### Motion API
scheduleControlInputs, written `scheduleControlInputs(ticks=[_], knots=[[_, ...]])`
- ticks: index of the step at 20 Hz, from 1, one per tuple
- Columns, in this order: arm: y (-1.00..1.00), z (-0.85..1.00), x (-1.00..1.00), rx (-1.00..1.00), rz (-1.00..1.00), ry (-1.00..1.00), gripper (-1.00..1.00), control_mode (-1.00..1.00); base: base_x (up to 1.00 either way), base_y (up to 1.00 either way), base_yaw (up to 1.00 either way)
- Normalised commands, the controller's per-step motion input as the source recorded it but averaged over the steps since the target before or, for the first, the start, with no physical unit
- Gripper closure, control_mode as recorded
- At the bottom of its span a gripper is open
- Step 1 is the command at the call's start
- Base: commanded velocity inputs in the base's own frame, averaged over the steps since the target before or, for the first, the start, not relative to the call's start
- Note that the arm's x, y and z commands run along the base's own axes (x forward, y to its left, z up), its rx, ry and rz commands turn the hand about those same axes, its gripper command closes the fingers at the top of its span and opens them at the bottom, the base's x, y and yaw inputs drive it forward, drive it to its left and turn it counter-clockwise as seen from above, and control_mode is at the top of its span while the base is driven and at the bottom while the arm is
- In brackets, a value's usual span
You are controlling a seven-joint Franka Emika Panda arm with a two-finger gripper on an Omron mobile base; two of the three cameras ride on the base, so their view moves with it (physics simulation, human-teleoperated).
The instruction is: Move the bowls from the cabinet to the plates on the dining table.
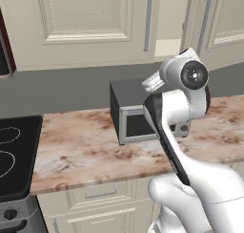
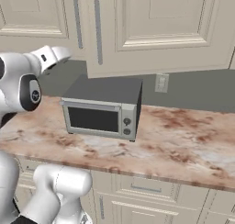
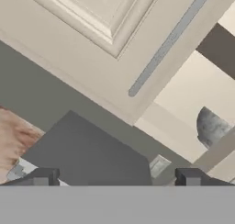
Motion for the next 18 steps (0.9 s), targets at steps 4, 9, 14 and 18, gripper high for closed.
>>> scheduleControlInputs(ticks=[4, 9, 14, 18], knots=[[0.03, -0.19, 0.51, -0.17, -0.19, 0.12, -1.0, -1.0, 0.0, 0.0, 0.0], [0.0, -0.15, 0.51, -0.12, -0.23, 0.1, -1.0, -1.0, 0.0, 0.0, 0.0], [0.0, -0.01, 0.42, -0.12, -0.17, 0.04, -1.0, -1.0, 0.0, 0.0, 0.0], [0.0, 0.0, 0.38, -0.13, -0.17, 0.0, -1.0, -1.0, 0.0, 0.0, 0.0]])
